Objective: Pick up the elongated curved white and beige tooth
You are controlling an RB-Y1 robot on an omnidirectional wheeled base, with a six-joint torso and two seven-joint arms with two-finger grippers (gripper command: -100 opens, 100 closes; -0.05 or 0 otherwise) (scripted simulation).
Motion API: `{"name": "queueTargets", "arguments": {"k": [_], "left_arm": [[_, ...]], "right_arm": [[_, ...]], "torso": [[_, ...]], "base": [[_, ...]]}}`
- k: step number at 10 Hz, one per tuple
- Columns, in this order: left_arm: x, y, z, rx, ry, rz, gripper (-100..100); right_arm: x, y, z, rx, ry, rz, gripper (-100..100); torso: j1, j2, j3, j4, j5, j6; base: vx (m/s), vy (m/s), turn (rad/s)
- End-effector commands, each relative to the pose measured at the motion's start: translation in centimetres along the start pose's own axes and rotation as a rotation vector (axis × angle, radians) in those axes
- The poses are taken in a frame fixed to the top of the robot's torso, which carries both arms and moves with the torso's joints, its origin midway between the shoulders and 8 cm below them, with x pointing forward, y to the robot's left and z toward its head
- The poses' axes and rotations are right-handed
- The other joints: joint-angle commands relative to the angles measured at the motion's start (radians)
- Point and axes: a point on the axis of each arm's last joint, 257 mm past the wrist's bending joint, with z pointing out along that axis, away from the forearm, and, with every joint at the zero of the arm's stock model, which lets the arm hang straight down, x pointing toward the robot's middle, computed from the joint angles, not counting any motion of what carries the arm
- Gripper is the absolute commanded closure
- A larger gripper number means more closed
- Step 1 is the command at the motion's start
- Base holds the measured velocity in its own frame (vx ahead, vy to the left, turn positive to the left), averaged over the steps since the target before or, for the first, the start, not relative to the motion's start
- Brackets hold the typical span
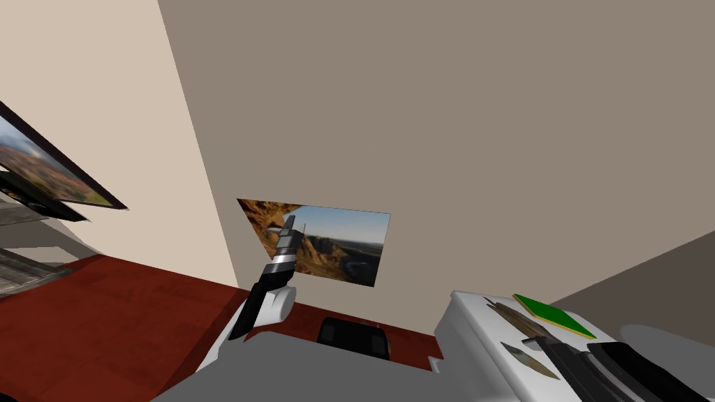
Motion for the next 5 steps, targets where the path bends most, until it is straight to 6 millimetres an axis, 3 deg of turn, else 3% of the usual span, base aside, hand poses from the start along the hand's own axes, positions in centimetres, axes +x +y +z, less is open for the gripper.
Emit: {"name": "queueTargets", "arguments": {"k": [1, 2, 4, 5], "left_arm": [[0.0, 0.0, 0.0, 0.0, 0.0, 0.0, 0], [0.0, 0.0, 0.0, 0.0, 0.0, 0.0, 0], [0.0, 0.0, 0.0, 0.0, 0.0, 0.0, 0], [0.0, 0.0, 0.0, 0.0, 0.0, 0.0, 0]], "right_arm": [[0.0, 0.0, 0.0, 0.0, 0.0, 0.0, 0], [0.5, 0.7, 1.2, 0.0, 0.0, 0.01, -100], [1.0, 1.5, 2.5, 0.0, 0.0, 0.02, -100], [0.7, 1.3, 1.9, 0.0, 0.0, 0.017, -100]], "torso": [[0.0, 0.0, 0.0, 0.0, 0.0, 0.0], [0.001, 0.001, 0.001, 0.0, 0.0, 0.0], [0.0, 0.002, 0.001, 0.001, 0.0, 0.0], [0.0, 0.002, 0.001, 0.001, 0.0, 0.0]], "base": [[-0.006, 0.003, -0.003], [-0.009, -0.009, 0.036], [-0.009, -0.011, 0.042], [-0.005, -0.005, 0.019]]}}
